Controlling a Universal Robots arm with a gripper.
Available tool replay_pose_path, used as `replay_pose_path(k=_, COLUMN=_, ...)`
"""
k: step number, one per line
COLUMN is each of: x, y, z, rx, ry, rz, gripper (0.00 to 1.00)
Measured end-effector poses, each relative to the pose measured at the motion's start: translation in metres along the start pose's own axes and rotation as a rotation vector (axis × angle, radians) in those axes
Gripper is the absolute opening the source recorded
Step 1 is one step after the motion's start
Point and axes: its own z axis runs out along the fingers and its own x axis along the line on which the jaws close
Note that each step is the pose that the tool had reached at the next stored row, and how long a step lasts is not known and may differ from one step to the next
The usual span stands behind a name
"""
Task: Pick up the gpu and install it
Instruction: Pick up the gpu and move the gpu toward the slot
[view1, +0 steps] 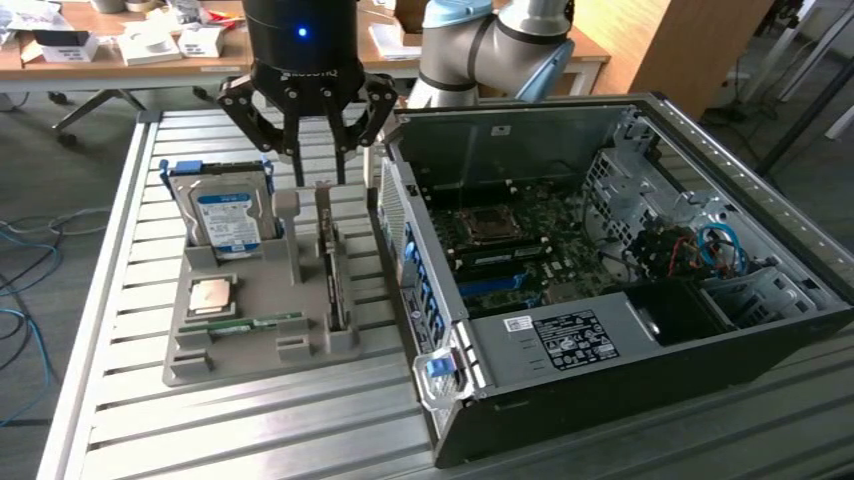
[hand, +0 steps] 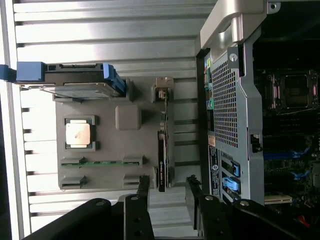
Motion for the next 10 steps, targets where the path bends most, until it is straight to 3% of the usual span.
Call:
replay_pose_path(k=2, x=0.0, y=0.0, z=0.0, rx=0.0001, ry=0.0, rz=0.0, gripper=0.49)
replay_pose_path(k=10, x=0.0001, y=-0.0002, z=0.0055, rx=-0.0018, ry=0.0002, rz=0.0, gripper=0.49)
